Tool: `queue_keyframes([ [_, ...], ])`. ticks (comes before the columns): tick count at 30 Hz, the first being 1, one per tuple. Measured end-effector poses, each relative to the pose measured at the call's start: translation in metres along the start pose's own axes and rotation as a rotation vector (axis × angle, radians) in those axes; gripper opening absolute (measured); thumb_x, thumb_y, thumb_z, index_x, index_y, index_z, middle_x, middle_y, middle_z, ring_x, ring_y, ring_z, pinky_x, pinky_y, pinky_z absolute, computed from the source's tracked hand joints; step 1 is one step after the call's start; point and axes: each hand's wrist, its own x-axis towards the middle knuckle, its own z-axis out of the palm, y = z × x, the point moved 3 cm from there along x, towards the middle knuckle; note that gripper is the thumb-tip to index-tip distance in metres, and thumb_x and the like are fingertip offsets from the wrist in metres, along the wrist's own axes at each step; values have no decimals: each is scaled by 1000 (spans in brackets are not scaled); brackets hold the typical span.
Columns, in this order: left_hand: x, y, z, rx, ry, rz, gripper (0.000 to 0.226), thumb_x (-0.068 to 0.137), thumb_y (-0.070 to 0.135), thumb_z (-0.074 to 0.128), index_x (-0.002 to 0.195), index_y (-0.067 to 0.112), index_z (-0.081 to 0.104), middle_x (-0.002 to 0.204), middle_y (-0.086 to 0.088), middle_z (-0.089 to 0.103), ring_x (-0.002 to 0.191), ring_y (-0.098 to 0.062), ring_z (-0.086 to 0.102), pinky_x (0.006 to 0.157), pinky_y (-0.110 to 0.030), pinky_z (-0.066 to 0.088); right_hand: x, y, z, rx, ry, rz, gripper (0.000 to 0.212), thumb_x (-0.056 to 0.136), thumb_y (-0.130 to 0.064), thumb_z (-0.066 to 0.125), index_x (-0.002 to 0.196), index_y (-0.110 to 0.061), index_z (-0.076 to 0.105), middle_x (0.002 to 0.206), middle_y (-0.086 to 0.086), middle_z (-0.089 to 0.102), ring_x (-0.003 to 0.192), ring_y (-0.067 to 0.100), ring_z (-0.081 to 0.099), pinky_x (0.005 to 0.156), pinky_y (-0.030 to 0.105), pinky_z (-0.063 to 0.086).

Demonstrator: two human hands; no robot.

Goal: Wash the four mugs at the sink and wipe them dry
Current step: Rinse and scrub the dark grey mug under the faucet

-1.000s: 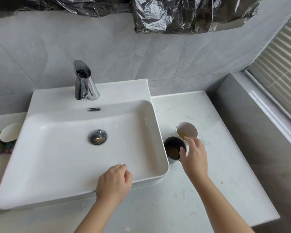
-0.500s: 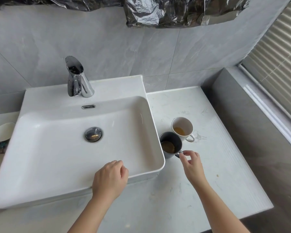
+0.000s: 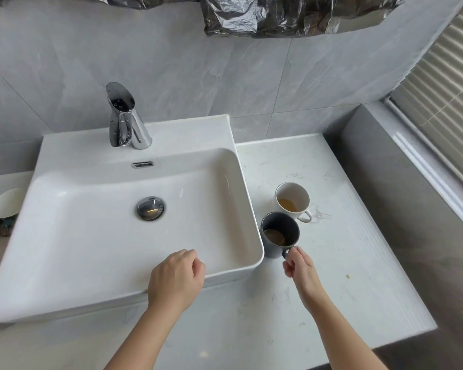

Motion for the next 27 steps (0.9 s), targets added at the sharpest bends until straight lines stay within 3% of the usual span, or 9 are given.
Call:
queue_keyframes([
  [3,0,1,-1,-13,-4,0,21,79,26,36,59,17,35,53,3,38,54,-22,38,42,-23,13,-14,-9,-5,-10,20,-61,25,91,-32,39,75,-13,33,73,7,30,65,16,29,61,25,28],
  [6,0,1,-2,-24,-4,8,21,79,27,35,60,17,35,54,2,37,55,-22,39,42,-25,15,-29,-15,-11,-17,69,-113,29,96,-30,40,74,-13,32,72,4,28,64,14,26,58,21,28],
  [8,0,2,-3,-36,-4,10,21,79,28,35,61,17,36,55,2,40,56,-21,39,43,-27,18,-40,-23,-16,-55,104,-173,32,94,-34,40,71,-13,32,67,-3,30,63,13,28,61,27,28],
  [12,-1,3,-7,-103,-32,-21,25,89,26,42,66,16,45,63,2,49,62,-19,45,51,-32,34,-61,-51,-14,-85,84,-254,32,91,-36,39,70,-11,35,64,-7,33,61,11,30,61,28,28],
  [15,1,0,-15,-338,-23,-71,25,89,17,51,66,14,43,61,0,46,59,-21,40,53,-34,36,-68,-74,-4,-91,40,-278,33,91,-36,41,71,-10,33,64,-4,32,61,11,29,59,27,26],
  [19,8,-10,-31,-545,-35,-54,21,89,19,50,70,13,55,69,1,57,66,-20,52,66,-41,46,-66,-99,14,3,23,-284,37,88,-34,42,74,-1,32,66,0,28,61,12,27,54,21,27],
  [24,19,-24,-65,-718,-67,-46,23,93,13,54,76,24,65,78,13,67,76,-9,62,71,-25,47,-71,-122,62,55,-94,-336,32,90,-30,42,72,-5,32,66,-1,29,61,11,26,54,12,30],
  [26,27,-32,-77,-945,-182,-128,11,91,25,57,91,28,68,89,13,71,85,-9,66,75,-25,51,-73,-127,86,62,-142,-343,30,90,-30,42,71,-9,33,66,-4,31,62,11,28,55,12,31],
  [27,31,-36,-82,-1092,-284,-173,20,88,36,55,103,29,66,100,10,71,92,-13,68,78,-29,53,-73,-129,99,64,-167,-343,28,90,-30,43,71,-12,34,66,-5,32,62,11,29,55,12,31],
])
